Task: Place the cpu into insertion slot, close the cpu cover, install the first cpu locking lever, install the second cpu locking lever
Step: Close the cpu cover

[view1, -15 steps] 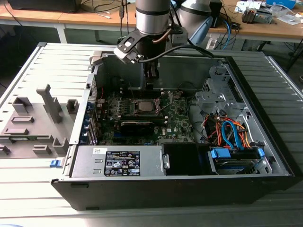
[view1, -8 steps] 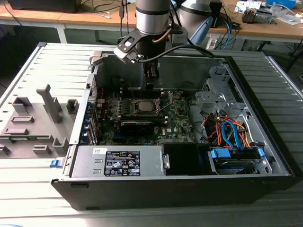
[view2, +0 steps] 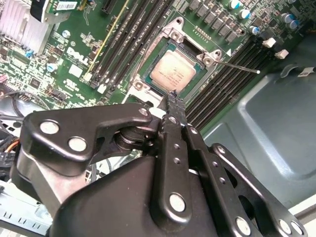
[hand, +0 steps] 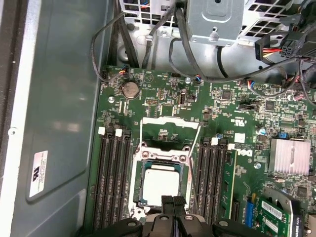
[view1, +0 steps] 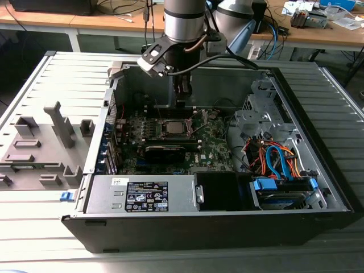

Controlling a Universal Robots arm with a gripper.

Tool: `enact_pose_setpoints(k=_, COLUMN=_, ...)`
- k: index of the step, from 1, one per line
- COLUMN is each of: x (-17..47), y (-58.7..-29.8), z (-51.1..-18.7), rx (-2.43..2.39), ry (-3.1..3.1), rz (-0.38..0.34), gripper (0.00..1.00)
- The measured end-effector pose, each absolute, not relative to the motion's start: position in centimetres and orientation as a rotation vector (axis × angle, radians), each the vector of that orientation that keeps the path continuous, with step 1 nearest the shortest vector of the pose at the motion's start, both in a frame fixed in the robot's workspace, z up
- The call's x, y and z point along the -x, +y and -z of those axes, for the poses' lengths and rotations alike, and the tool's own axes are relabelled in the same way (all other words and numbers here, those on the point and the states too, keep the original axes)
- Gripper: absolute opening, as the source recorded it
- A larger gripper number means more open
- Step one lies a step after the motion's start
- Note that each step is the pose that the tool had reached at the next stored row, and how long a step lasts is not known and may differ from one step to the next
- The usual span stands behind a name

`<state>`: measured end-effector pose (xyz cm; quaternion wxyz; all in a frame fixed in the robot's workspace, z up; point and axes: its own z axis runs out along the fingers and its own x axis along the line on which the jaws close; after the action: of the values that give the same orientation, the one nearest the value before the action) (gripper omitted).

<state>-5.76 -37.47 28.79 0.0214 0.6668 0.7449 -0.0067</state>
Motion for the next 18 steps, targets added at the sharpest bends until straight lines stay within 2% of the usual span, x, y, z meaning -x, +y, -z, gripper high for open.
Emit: enact_pose_setpoints(k=18, x=4.5, y=-38.7, z=-28.6, rx=-2.104, ry=2.276, rz=0.022, gripper=0.11)
